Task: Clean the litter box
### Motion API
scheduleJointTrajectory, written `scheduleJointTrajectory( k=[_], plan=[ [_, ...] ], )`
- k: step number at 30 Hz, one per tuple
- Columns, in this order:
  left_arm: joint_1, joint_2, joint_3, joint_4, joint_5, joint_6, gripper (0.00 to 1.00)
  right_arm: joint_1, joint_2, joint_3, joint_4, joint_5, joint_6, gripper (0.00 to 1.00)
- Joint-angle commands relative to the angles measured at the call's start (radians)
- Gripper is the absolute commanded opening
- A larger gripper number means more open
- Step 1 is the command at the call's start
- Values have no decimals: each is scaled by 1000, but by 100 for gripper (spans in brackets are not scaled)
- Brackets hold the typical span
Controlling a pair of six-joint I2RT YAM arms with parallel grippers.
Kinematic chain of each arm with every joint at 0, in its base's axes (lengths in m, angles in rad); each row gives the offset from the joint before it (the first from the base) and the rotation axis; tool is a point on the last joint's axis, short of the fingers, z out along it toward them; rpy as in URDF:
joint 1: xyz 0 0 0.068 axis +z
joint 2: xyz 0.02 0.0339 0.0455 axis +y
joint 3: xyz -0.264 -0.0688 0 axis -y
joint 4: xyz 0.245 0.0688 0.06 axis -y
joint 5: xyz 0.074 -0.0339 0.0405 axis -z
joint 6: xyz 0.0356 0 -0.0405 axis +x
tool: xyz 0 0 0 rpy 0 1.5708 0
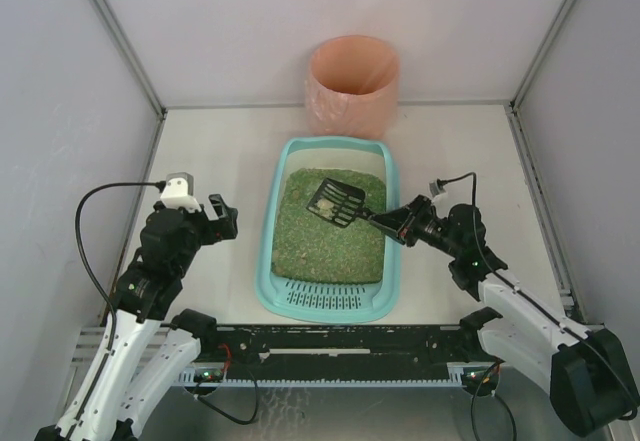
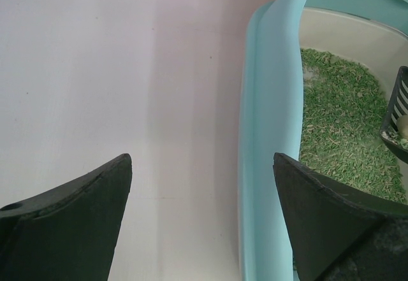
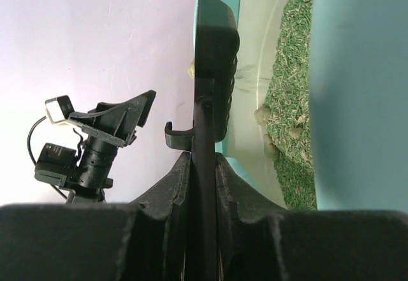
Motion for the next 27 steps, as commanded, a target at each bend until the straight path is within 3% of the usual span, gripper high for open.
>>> scheduleJointTrajectory(
  k=[1,5,9,11,15,18,20,22,25,27],
  plan=[
    [9,0,-16,27,-4,-10,95,9,28,29,112,-66,12,0],
    [10,13,-11,27,-2,-8,95,-20,-6,15,38,-23,8,0],
    [11,12,-15,25,4,-9,95,-25,20,55,31,-104,-32,0],
    [11,10,-13,25,1,-10,95,-44,-24,18,-12,-20,3,0],
    [12,10,-16,25,2,-10,95,3,46,50,80,-106,-24,0],
    [13,11,-13,24,2,-10,95,-16,8,-3,48,-10,18,0],
    [14,8,-16,22,2,-9,95,-8,17,-13,117,-32,16,0],
    [13,4,-18,23,2,-12,95,9,56,46,85,-102,-37,0],
    [13,3,-17,21,0,-13,95,-21,-1,-3,49,-16,6,0],
    [15,0,-18,19,2,-13,95,-17,-1,31,34,-55,-33,0]
  ],
)
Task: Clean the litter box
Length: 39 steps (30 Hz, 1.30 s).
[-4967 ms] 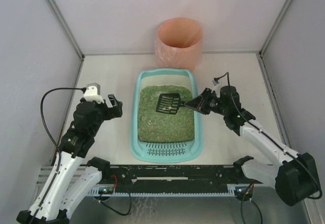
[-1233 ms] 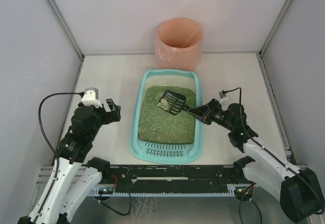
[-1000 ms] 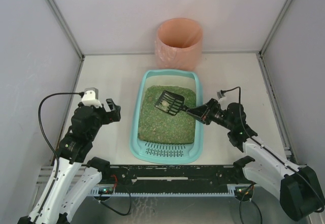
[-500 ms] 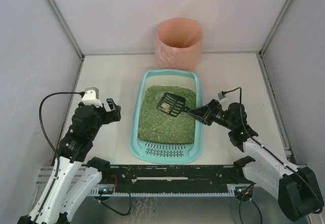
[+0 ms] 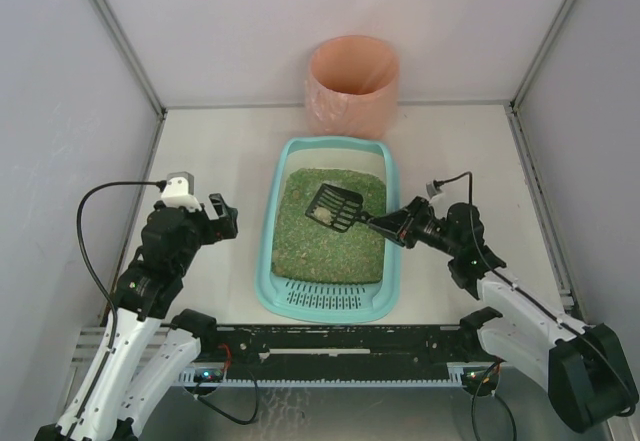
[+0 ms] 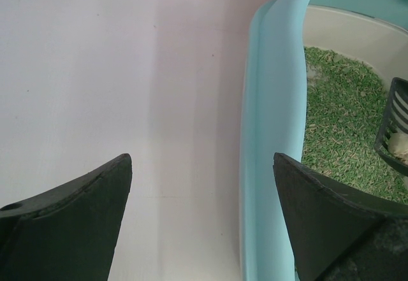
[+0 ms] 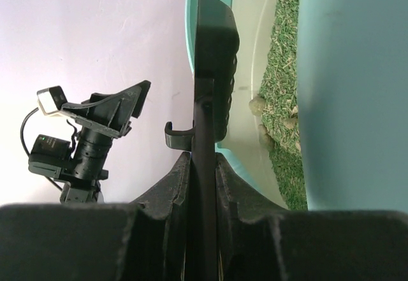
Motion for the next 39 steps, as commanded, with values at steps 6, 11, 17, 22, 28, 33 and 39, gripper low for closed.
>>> scheduleJointTrajectory(
  k=[6,11,17,22,28,33,39],
  plan=[
    [8,-11,-18,21,2,-13,95,-29,-93,-32,53,55,39,0],
    [11,-4,-16,25,7,-10,95,29,2,85,1,-47,-59,0],
    [12,-9,-19,24,10,-11,95,-29,-20,53,62,-44,18,0],
    [15,-2,-15,21,6,-11,95,-85,-27,20,50,-50,43,0],
    [19,3,-12,30,8,-10,95,-5,9,88,35,-71,-12,0],
    [23,9,-16,26,5,-21,96,-72,-52,40,46,-25,50,0],
    [27,30,-1,26,-32,-26,98,-89,-12,86,-26,-61,-7,0]
  ],
)
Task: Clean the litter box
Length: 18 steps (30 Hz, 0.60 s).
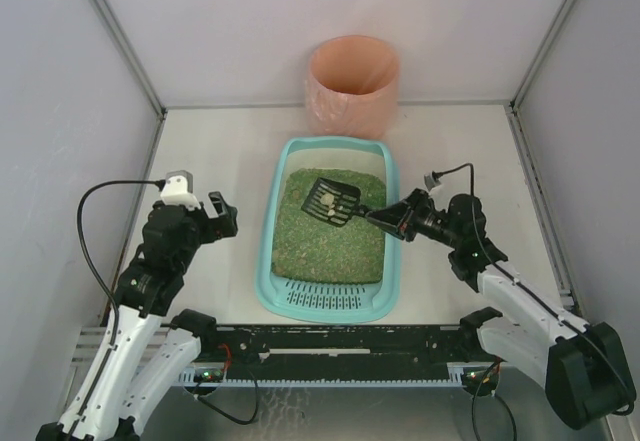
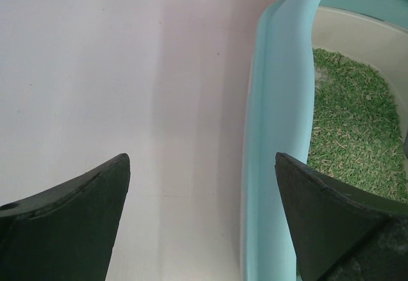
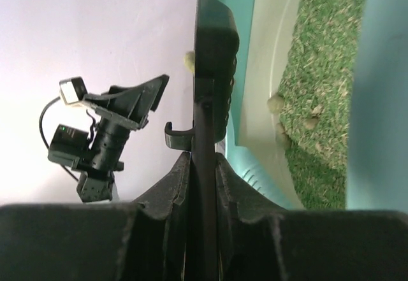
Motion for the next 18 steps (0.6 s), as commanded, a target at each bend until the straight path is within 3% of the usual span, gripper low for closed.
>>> scheduleJointTrajectory(
  k=[1,6,11,15,18],
  plan=[
    [13,19,0,23,-34,-11,99,-94,-32,-12,32,-17,15,0],
    [32,23,-4,30,-25,-15,99,-17,59,73,67,-65,-14,0],
    [50,33,-1,33,-3,-13,99,-92,36,10,88,-45,29,0],
    [53,29,-6,36,1,-14,99,-14,86,102,46,-76,-40,0],
    [56,29,-4,35,2,-10,99,-94,56,65,0,-59,-42,0]
  ],
)
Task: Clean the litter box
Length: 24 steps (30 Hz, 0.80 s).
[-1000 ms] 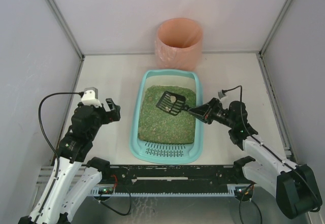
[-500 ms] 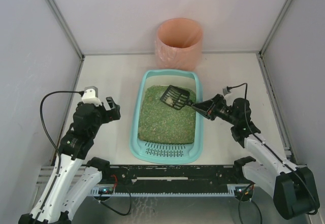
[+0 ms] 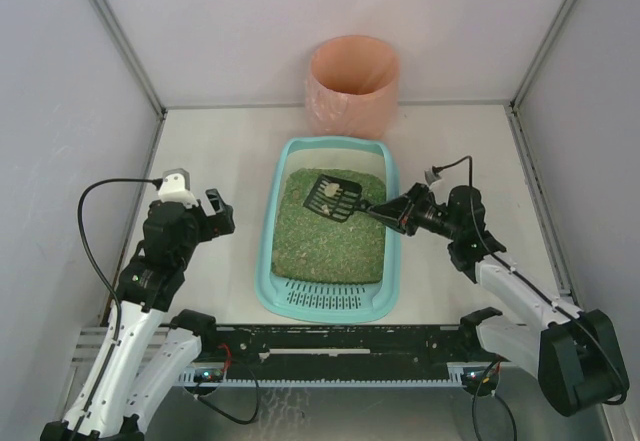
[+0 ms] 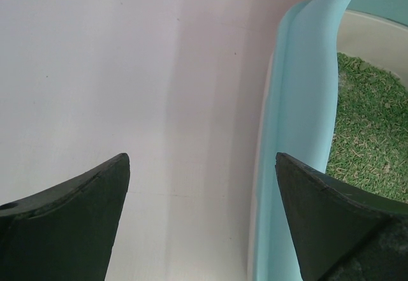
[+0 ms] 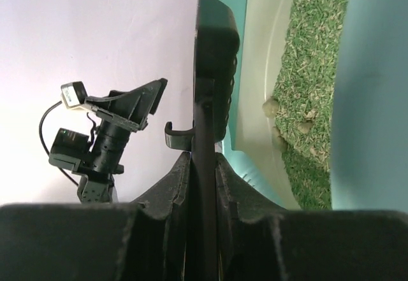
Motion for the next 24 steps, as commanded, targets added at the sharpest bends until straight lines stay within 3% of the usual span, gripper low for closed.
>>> scheduleJointTrajectory(
  k=[1,6,10,16,24],
  plan=[
    [11,-3,-5,33,16,-10,99,-67,-36,5,39,2,-2,0],
    [12,-3,-7,35,21,-11,99,37,26,83,60,-19,-33,0],
    [14,-1,-6,27,22,-10,99,-26,-5,27,57,12,-3,0],
    [16,-3,-5,35,26,-9,100,-17,20,108,35,-7,-26,0],
    [24,-9,-7,32,31,-9,100,-75,48,365,-213,61,-155,0]
  ],
)
